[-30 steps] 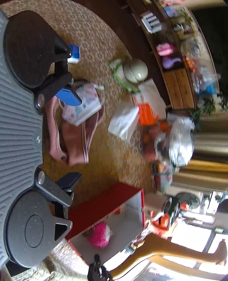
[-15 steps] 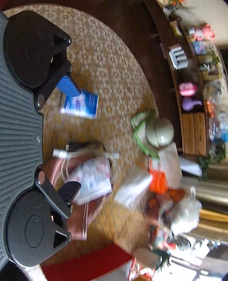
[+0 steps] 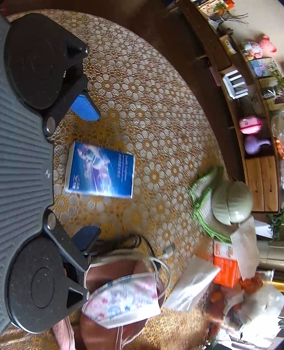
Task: Organize objects
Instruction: 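Move the left gripper back to the blue tissue box on the table, then grasp the blue tissue pack with the left gripper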
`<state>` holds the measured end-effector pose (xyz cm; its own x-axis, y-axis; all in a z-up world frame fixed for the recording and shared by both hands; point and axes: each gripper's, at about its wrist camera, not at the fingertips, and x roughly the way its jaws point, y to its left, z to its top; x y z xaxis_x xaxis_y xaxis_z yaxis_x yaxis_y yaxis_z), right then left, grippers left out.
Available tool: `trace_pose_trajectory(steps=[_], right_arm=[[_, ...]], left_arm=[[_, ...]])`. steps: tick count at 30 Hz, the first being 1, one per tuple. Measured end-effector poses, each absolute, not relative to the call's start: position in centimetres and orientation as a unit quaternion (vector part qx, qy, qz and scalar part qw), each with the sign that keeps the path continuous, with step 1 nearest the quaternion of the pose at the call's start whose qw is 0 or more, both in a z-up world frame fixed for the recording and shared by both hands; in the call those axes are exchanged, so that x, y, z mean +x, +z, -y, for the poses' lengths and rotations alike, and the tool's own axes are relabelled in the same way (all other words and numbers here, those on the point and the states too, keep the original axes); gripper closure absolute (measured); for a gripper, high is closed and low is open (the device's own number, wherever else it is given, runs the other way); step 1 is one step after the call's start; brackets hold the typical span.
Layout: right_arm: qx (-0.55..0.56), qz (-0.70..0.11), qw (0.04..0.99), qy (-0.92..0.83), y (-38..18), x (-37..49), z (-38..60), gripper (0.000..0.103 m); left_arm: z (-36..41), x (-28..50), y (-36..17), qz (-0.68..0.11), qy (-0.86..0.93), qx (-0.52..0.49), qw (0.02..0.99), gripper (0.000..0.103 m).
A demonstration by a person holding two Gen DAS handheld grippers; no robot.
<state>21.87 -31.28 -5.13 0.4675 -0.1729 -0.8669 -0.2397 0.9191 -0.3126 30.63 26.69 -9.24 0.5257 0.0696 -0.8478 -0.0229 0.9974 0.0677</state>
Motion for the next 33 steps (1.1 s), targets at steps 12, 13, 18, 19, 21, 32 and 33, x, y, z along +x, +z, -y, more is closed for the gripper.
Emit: trace_pose_trajectory(steps=[12, 13, 18, 19, 21, 32, 33], right_arm=[[-0.21, -0.524, 0.825, 0.013, -5.2, 22.1, 30.9, 0.088], [-0.211, -0.525, 0.825, 0.013, -5.2, 22.1, 30.9, 0.088], [-0.214, -0.526, 0.823, 0.011, -5.2, 22.2, 30.7, 0.087], [-0.214, -0.527, 0.823, 0.011, -5.2, 22.2, 30.7, 0.087], [-0.215, -0.527, 0.822, 0.01, -5.2, 22.2, 30.7, 0.087], [-0.212, -0.524, 0.825, 0.007, -5.2, 22.1, 30.8, 0.089], [-0.212, -0.523, 0.825, 0.007, -5.2, 22.1, 30.8, 0.089]], left_arm=[[-28.1, 32.2, -11.6, -0.51, 0.021, 0.017, 0.86, 0.001], [-28.1, 32.3, -11.7, -0.511, 0.021, 0.017, 0.859, 0.003], [-28.4, 32.3, -11.8, -0.51, 0.015, 0.001, 0.86, 0.02], [-28.4, 32.2, -11.8, -0.508, 0.013, -0.003, 0.861, 0.023], [-28.5, 32.1, -11.7, -0.505, 0.013, -0.012, 0.863, 0.031], [-27.2, 31.1, -10.5, -0.506, 0.019, -0.015, 0.862, 0.053], [-27.1, 30.8, -10.3, -0.506, 0.018, -0.018, 0.862, 0.053]])
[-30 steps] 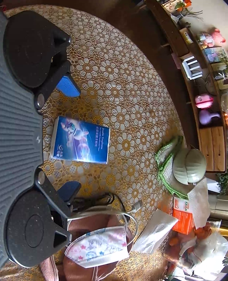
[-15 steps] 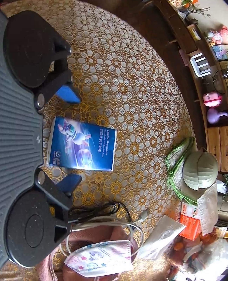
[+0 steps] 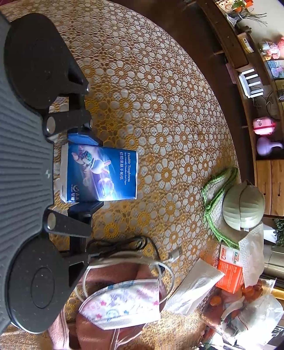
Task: Organize objects
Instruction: 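Grasp the blue tissue pack with the left gripper, then carry the tissue pack with the left gripper over the box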
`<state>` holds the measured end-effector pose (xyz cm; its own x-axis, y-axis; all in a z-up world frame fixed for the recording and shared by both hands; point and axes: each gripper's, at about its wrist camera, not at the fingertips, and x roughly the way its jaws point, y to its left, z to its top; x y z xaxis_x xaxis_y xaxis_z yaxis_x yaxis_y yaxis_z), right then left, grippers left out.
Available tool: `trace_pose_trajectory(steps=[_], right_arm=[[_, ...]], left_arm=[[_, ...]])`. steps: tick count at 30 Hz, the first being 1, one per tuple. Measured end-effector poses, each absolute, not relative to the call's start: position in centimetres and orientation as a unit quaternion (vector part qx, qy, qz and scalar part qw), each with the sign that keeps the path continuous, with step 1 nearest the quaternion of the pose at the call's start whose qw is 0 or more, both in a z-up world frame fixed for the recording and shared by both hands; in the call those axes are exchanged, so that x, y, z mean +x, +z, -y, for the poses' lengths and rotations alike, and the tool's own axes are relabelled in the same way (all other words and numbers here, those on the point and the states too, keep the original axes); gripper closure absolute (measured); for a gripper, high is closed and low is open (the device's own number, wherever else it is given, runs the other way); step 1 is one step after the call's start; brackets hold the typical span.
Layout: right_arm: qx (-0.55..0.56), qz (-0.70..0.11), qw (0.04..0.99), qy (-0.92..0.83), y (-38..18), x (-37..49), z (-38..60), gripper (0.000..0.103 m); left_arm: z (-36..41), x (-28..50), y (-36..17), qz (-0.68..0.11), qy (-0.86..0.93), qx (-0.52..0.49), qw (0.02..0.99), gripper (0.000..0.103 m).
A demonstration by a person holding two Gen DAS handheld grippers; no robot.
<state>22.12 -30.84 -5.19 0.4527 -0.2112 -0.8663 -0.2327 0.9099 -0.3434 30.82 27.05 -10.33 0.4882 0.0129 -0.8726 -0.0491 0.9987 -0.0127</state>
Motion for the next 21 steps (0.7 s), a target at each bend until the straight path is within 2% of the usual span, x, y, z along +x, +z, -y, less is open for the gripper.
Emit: trace_pose_trajectory(steps=[13, 21], right_arm=[[-0.201, -0.511, 0.836, 0.014, -5.1, 21.8, 31.3, 0.09], [-0.193, -0.504, 0.842, 0.028, -5.1, 21.5, 31.9, 0.091]], left_arm=[[-23.3, 26.1, -6.0, -0.488, -0.009, -0.01, 0.873, 0.054], [-18.4, 23.3, -2.2, -0.468, -0.048, 0.006, 0.882, 0.054]])
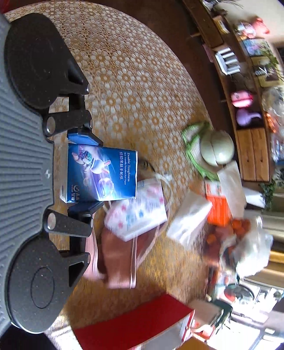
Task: Organize objects
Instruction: 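Carry the tissue pack with the left gripper over the box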
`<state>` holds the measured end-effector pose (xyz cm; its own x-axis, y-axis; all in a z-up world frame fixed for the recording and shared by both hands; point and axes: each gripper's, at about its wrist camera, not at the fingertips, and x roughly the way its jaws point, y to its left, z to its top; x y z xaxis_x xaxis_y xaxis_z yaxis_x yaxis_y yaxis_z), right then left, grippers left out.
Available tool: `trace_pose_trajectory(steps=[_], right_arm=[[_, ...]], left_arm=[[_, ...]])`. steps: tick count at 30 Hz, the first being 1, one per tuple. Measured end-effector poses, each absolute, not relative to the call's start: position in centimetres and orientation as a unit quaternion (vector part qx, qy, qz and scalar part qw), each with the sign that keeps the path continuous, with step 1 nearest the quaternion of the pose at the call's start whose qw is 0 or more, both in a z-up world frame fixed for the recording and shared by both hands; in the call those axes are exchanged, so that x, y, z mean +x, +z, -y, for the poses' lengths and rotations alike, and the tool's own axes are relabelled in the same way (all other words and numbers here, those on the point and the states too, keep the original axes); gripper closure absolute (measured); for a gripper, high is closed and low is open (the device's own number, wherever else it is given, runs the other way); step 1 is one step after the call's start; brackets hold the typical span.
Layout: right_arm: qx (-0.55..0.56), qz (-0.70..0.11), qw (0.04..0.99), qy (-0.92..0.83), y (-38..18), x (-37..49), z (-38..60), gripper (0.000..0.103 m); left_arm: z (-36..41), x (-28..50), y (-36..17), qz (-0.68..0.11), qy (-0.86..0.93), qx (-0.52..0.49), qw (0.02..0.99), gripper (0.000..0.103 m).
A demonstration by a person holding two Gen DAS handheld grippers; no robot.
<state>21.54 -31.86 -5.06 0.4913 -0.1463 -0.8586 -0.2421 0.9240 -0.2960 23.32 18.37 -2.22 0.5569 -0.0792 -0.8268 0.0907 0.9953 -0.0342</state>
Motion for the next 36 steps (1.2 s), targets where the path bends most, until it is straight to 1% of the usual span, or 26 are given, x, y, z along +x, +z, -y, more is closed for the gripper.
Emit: trace_pose_trajectory(steps=[10, 19, 29, 36], right_arm=[[-0.193, -0.494, 0.847, 0.041, -5.0, 21.2, 32.1, 0.092], [-0.193, -0.49, 0.849, 0.055, -4.9, 20.9, 32.3, 0.093], [-0.191, -0.485, 0.851, 0.066, -4.8, 20.6, 32.6, 0.094], [-0.189, -0.48, 0.854, 0.074, -4.8, 20.5, 32.8, 0.094]], left_arm=[[-9.0, 21.9, 1.0, -0.439, -0.143, 0.039, 0.886, 0.054], [-0.8, 21.8, 1.5, -0.434, -0.22, 0.071, 0.871, 0.054], [9.5, 22.2, 3.8, -0.4, -0.291, 0.114, 0.861, 0.054], [15.6, 23.3, 3.3, -0.396, -0.319, 0.146, 0.849, 0.054]])
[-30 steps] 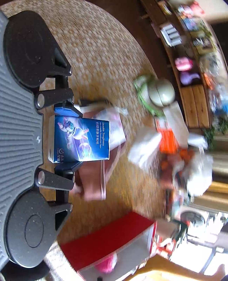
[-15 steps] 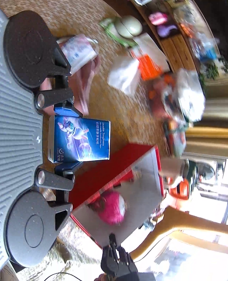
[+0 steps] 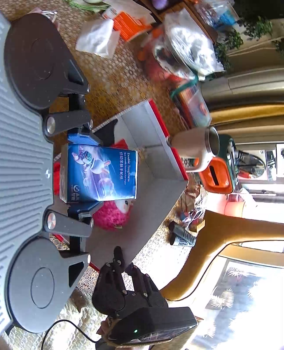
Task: Organize objects
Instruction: 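Carry the tissue pack with the left gripper over the box, then lower the tissue pack into the box and open the left gripper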
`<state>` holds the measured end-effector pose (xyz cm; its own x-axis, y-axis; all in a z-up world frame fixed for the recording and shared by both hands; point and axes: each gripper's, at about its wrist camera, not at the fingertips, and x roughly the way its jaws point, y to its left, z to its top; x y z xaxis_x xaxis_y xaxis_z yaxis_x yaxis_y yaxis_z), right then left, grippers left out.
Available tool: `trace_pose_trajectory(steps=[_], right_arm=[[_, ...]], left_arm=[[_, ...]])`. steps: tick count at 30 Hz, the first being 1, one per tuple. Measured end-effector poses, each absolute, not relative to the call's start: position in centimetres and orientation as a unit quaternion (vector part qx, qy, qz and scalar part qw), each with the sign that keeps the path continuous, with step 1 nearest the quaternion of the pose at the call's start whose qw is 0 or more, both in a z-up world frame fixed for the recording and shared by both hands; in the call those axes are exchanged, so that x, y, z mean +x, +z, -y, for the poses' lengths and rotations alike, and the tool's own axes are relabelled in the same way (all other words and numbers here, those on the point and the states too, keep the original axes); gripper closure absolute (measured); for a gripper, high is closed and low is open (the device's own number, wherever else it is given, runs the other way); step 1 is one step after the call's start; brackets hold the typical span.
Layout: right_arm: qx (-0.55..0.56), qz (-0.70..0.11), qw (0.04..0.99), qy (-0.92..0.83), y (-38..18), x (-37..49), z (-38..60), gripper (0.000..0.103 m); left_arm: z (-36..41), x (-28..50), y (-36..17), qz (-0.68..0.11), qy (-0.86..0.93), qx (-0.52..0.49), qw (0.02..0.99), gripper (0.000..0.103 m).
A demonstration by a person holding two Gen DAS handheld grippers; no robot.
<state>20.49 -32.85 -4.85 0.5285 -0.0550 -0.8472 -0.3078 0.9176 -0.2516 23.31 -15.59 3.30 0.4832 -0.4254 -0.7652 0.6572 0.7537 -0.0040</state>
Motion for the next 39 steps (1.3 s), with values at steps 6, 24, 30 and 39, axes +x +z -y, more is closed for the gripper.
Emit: trace_pose_trajectory(steps=[6, 24, 30, 39], right_arm=[[-0.186, -0.478, 0.855, 0.08, -4.9, 20.5, 33.0, 0.094], [-0.187, -0.481, 0.852, 0.088, -4.8, 20.5, 33.0, 0.094], [-0.186, -0.481, 0.852, 0.087, -4.8, 20.5, 33.1, 0.094], [-0.187, -0.482, 0.852, 0.085, -4.8, 20.4, 33.1, 0.094]], left_arm=[[19.2, 25.6, 1.6, -0.412, -0.314, 0.176, 0.837, 0.054], [23.9, 32.1, -5.0, -0.471, -0.273, 0.2, 0.815, 0.053], [24.2, 32.5, -5.8, -0.481, -0.268, 0.204, 0.81, 0.053], [23.8, 32.3, -5.4, -0.475, -0.269, 0.202, 0.814, 0.045]])
